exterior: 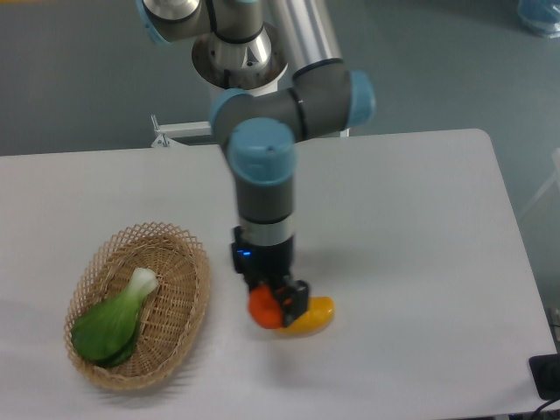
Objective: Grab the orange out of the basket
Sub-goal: 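Lift the orange out of the basket and carry it beside the mango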
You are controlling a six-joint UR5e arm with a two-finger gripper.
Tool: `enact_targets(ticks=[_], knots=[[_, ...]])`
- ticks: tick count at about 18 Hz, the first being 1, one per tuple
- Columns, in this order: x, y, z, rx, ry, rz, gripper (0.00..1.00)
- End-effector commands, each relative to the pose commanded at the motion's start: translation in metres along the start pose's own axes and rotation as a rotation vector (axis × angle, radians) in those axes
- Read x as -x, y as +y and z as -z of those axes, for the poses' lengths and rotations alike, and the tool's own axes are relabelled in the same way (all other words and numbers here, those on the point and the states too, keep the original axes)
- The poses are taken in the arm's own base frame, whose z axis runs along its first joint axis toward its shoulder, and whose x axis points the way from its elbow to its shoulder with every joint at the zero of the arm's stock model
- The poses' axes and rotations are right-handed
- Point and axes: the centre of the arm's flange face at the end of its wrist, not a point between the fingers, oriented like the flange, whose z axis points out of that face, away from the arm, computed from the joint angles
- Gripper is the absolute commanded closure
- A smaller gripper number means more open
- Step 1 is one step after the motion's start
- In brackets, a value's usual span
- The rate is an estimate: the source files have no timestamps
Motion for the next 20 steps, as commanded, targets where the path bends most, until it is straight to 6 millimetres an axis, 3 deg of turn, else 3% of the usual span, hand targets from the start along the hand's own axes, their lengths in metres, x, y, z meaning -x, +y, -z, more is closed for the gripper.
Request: enact_targets(ticks=[8,11,13,20], knots=[[0.030,0.048,-0.018,0.077,0.001,0.051,0.27],[0.036,0.053,-0.022,0.108,-0.007,0.033,0.27],[0.057,0.071,-0.023,0.115,-0.017,0.009,0.27],[0.074,0.078,-0.015,0.148,0.036,0.026,0.28]])
